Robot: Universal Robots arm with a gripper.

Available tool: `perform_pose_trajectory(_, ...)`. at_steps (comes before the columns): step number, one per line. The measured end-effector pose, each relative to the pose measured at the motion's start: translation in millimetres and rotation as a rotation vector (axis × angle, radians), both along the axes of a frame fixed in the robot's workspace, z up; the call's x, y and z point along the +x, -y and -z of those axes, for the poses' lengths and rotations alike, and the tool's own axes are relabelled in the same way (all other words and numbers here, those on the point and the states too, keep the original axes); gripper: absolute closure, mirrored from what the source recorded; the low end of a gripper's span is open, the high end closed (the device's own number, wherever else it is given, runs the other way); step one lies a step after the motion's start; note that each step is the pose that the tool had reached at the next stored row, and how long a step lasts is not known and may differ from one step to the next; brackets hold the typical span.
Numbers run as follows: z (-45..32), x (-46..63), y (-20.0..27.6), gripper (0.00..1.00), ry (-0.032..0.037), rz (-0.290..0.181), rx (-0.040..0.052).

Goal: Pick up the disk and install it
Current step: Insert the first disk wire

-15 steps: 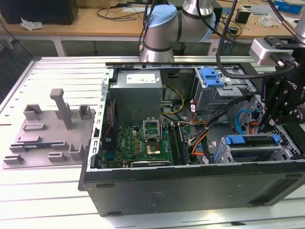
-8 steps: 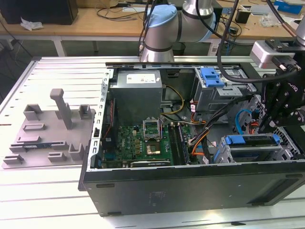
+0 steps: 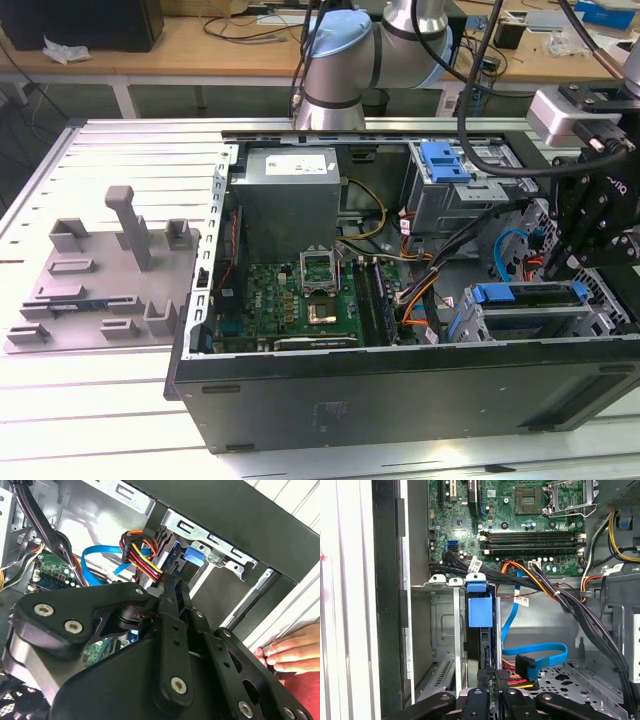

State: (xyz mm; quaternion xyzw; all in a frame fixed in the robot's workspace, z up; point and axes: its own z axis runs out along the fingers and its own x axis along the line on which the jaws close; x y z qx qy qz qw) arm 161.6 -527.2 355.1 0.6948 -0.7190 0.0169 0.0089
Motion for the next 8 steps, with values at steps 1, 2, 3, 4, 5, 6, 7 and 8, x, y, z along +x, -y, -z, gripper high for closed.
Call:
perform_pose_trajectory(1, 0.0, 0.0, 0.0, 0.83, 0.0000, 0.000, 0.0000)
perform_pose_trajectory(2, 0.0, 0.0, 0.0, 0.83, 0.0000, 0.000, 0.0000)
perform_pose_trajectory(3, 0.0, 0.0, 0.0, 0.83, 0.0000, 0.000, 0.0000)
perform_pose_trajectory(4, 0.0, 0.0, 0.0, 0.83, 0.0000, 0.002, 0.0000)
perform_pose_trajectory(5, 0.1, 0.0, 0.1, 0.83, 0.0000, 0.005, 0.0000)
perform_pose_trajectory(6, 0.2, 0.0, 0.2, 0.83, 0.0000, 0.007, 0.0002)
perform_pose_trajectory(7, 0.3, 0.0, 0.4, 0.83, 0.0000, 0.010, 0.0001)
perform_pose_trajectory(8, 0.3, 0.0, 0.6, 0.83, 0.0000, 0.013, 0.0001)
